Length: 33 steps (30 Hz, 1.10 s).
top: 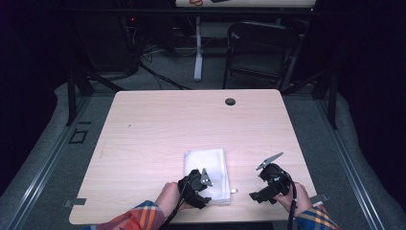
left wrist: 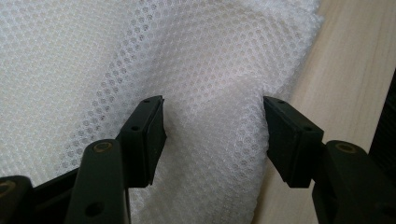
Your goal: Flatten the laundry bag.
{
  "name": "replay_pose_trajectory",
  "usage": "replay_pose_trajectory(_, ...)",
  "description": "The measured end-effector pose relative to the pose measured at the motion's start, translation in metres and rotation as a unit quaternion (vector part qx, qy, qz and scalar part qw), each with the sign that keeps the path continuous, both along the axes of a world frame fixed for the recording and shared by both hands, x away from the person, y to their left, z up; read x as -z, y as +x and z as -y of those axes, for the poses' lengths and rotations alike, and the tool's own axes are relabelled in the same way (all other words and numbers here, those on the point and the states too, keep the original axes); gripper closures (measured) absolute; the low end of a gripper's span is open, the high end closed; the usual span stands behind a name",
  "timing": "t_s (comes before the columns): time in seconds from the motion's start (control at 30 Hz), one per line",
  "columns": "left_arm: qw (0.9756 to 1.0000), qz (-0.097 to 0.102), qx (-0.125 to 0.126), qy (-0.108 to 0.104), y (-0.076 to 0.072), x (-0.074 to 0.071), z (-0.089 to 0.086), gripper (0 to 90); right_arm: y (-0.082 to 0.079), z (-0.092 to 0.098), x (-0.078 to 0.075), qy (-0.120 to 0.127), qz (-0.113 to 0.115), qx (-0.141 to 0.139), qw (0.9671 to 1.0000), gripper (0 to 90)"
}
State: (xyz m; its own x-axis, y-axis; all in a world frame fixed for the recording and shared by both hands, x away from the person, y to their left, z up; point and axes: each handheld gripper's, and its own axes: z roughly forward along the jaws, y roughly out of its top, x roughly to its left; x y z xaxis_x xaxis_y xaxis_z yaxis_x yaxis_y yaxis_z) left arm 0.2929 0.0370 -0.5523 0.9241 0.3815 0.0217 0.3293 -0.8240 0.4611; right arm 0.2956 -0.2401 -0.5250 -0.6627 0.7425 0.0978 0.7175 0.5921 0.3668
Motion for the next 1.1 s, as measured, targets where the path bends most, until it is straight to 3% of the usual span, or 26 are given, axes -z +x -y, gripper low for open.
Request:
replay_pose_trajectory(0.17, 0.9999, 0.015, 0.003, 0.008, -0.0022, -0.0011, 0.0014, 44.0, -0.0001, -0.0007, 0.0009, 0.007, -0.002, -0.001, 1.0, 10.2)
replay_pose_trajectory(0.27, 0.9997, 0.021, 0.004, -0.008, -0.0046, -0.0049, 0.0017, 41.2, -0.0007, -0.0009, 0.0016, 0.01, 0.001, 0.004, 0.9999, 10.3)
replay_pose_trajectory(0.4, 0.9999, 0.011, 0.01, -0.009, -0.0055, -0.0032, 0.0035, 41.7, -0.0005, -0.0008, 0.0014, 0.009, -0.001, 0.002, 1.0, 10.4)
replay_pose_trajectory(0.47, 0.9999, 0.009, 0.011, -0.002, -0.0051, -0.0003, 0.0038, 43.9, -0.0002, -0.0006, 0.001, 0.0, 0.001, -0.001, 1.0, 10.8)
replay_pose_trajectory(0.83, 0.9997, 0.018, 0.019, 0.003, -0.0046, 0.001, 0.0037, 57.4, -0.0007, -0.0019, 0.0009, 0.004, -0.001, -0.001, 1.0, 11.8)
replay_pose_trajectory(1.1, 0.9998, 0.015, 0.014, -0.005, -0.0004, 0.001, 0.0, 68.5, -0.001, -0.0027, 0.0006, 0.001, 0.0, -0.005, 1.0, 12.8)
